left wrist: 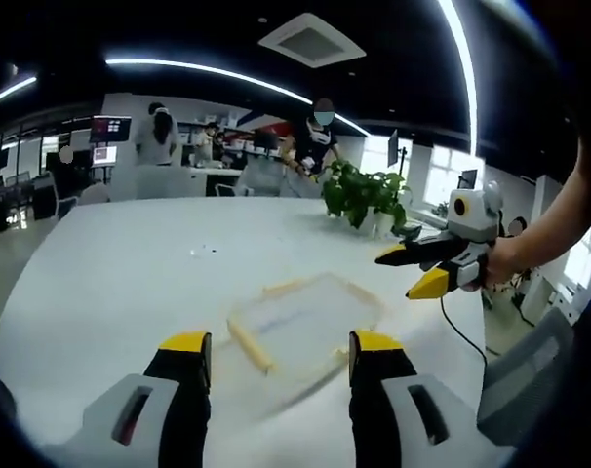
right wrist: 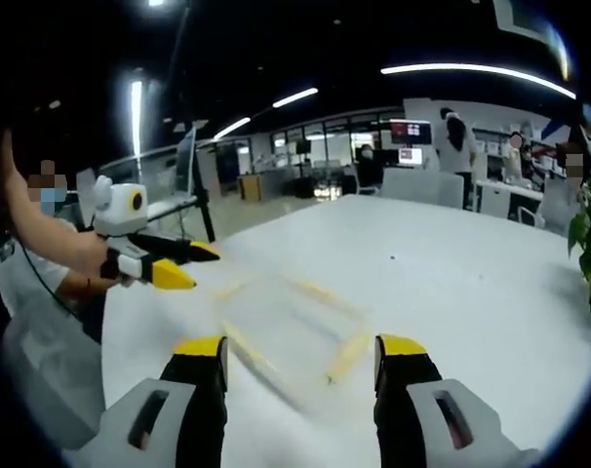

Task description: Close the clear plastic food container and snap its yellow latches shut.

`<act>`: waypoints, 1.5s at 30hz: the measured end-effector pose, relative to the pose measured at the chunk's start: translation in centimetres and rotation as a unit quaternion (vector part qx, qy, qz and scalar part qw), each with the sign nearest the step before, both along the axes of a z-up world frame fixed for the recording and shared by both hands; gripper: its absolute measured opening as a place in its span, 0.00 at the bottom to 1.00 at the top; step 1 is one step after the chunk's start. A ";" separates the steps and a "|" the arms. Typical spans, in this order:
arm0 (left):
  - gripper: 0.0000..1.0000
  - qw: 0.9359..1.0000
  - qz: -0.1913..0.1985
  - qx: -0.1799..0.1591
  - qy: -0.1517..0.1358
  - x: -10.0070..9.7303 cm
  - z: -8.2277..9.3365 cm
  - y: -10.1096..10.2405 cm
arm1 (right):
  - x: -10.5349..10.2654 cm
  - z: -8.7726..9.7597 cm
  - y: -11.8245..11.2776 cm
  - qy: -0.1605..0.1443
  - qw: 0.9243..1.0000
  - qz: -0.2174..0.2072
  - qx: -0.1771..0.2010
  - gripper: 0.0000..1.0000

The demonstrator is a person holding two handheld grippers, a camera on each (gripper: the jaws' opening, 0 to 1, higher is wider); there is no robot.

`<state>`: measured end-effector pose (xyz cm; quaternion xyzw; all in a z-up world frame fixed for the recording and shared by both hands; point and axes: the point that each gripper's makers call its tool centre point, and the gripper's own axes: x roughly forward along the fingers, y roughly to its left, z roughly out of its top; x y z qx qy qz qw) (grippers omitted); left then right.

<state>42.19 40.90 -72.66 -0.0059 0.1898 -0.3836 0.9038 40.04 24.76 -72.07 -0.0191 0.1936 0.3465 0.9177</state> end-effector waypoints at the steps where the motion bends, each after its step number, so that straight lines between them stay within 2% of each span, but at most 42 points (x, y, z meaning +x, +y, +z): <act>1: 0.56 1.000 0.002 -0.002 0.001 -0.1 0.0 0.1 | -0.2 0.0 0.0 0.000 1.000 -0.001 0.000 0.61; 9: 0.57 1.000 0.023 -0.008 0.004 -0.9 -0.1 1.5 | -1.3 0.2 -0.3 0.003 1.000 -0.004 -0.001 0.61; 25: 0.57 0.999 0.037 -0.022 0.010 -2.3 0.2 2.3 | -2.9 0.8 -0.6 -0.001 1.000 -0.016 0.005 0.61; 34: 0.56 0.998 0.051 -0.026 0.012 -2.8 0.3 3.7 | -3.6 0.9 -0.6 0.004 1.000 -0.025 0.008 0.61; 45: 0.57 0.998 0.060 -0.031 0.017 -4.0 0.0 4.2 | -4.8 0.7 -1.8 0.008 0.998 -0.058 0.021 0.61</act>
